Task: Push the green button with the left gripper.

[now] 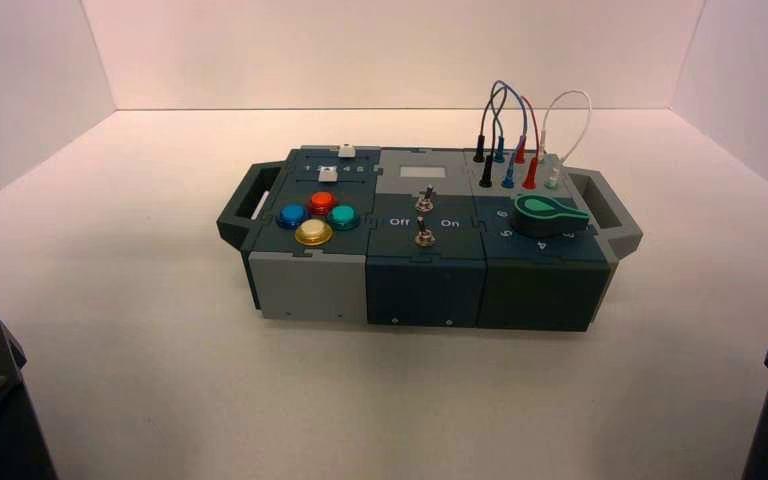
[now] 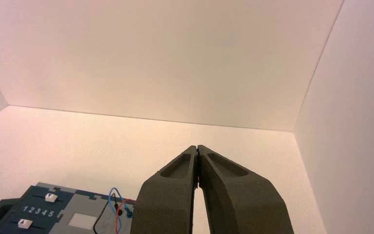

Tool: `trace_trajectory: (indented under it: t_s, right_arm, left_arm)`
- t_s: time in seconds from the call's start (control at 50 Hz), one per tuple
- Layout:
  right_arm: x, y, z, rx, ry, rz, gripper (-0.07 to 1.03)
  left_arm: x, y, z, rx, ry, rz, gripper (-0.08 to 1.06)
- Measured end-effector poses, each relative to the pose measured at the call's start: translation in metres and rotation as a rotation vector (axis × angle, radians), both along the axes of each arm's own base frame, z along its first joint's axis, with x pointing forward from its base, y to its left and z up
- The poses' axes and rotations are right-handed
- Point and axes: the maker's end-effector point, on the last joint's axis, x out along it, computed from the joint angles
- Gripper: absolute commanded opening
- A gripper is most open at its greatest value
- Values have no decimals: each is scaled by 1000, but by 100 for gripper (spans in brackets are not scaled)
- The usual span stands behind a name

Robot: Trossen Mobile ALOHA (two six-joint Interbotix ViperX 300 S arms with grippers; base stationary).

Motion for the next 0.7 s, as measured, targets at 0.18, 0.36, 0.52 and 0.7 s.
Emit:
trace_trajectory:
  t_s: [0.18, 0.36, 0.52, 0.7]
  right_arm:
    - [0, 0, 0, 0, -2, 0, -2]
    - [0, 0, 0, 1, 0, 0, -2]
    - [2, 0, -2, -1, 9, 2, -2]
    - [7, 2, -15, -5, 72, 5, -2]
  left_arm:
    - [0, 0, -1, 0, 3, 0, -3]
    - [0, 0, -1, 0, 3, 0, -3]
    - [-3, -1, -12, 3, 69, -4, -3]
    - [-8, -22, -30, 14, 170, -72, -3]
